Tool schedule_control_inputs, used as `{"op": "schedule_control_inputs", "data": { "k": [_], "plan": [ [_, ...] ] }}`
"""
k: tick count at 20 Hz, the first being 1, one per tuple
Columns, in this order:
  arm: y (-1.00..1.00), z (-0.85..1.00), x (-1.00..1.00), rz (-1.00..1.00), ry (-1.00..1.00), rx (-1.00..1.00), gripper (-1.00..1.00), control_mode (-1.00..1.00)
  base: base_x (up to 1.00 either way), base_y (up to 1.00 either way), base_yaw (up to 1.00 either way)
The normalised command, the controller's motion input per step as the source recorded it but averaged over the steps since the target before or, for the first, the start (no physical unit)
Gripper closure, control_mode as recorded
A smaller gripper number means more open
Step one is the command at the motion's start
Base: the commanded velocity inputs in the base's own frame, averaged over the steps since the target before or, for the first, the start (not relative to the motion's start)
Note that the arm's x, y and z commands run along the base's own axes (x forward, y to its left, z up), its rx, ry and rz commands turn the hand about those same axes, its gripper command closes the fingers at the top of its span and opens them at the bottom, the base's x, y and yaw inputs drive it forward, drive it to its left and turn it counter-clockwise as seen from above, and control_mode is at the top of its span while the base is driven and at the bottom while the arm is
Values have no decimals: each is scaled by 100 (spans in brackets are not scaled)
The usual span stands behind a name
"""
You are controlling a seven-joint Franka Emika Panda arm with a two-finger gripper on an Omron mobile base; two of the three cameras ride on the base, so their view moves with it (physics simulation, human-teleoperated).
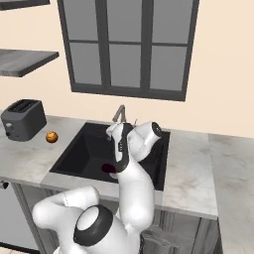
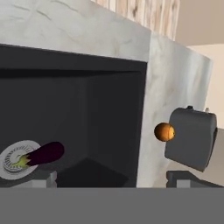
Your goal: Turn on the sink faucet. Then move the eggplant from the counter to the sink. Turn off the sink. Move the vegetable from the sink to the pot next to the stove. Finally move the pot to the front right burner.
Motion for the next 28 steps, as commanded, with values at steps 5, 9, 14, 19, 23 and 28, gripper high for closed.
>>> {"op": "schedule_control_inputs", "data": {
  "k": [5, 9, 14, 19, 23, 28],
  "plan": [
    [21, 0, -11, -3, 0, -6, -100, -100, 0, 0, 0],
    [42, 0, -14, -5, 0, -17, -100, -100, 0, 0, 0],
    [46, -2, -4, -6, 4, -20, -100, -100, 0, 0, 0],
    [47, -14, 0, -7, 5, -17, -100, -100, 0, 0, 0],
    [23, -32, 0, -14, 3, -9, -100, -100, 0, 0, 0],
    [4, -36, 0, -24, 13, -4, -100, -100, 0, 0, 0]
  ]
}}
